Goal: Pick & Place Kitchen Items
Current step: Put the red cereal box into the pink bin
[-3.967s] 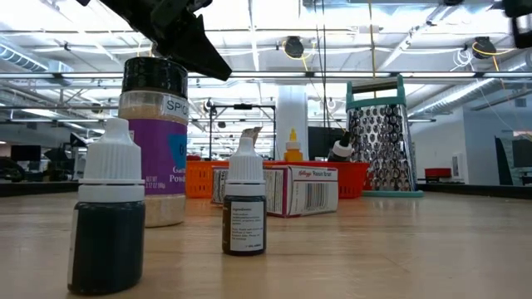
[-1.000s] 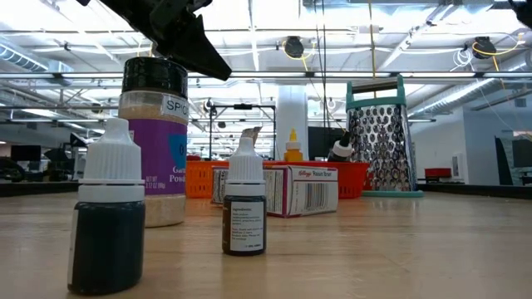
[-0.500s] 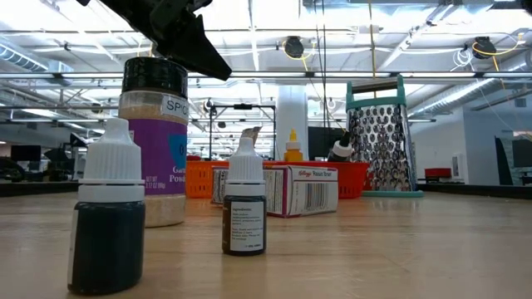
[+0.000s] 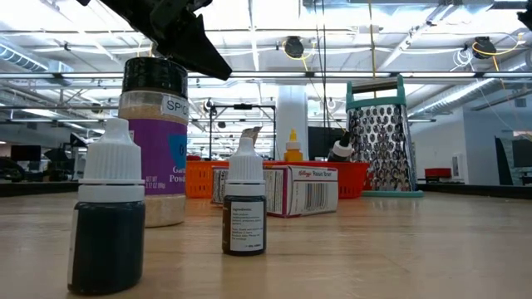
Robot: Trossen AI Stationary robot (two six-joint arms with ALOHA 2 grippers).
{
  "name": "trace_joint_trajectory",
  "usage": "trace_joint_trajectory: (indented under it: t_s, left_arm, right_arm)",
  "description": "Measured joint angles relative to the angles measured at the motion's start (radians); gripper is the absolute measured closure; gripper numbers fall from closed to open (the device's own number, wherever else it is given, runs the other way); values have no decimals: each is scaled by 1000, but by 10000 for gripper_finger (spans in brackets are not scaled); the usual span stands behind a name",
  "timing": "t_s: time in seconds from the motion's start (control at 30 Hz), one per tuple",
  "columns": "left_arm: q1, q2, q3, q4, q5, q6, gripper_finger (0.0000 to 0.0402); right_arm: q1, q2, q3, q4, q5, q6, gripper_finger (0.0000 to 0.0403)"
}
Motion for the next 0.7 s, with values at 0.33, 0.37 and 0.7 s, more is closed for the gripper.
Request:
trace_joint_trajectory:
  t_s: [0.33,0.37,0.7]
  left_arm:
    - [0,0,0,0,0,4,252]
    - [0,0,0,0,0,4,252]
    - [0,0,0,0,0,4,252]
  right_arm:
    - [-9,-1,-48,48,5,-73,344]
    - [-9,-1,-53,49,11,-79,344]
    - [-10,-7,-156,148,87,-106,385]
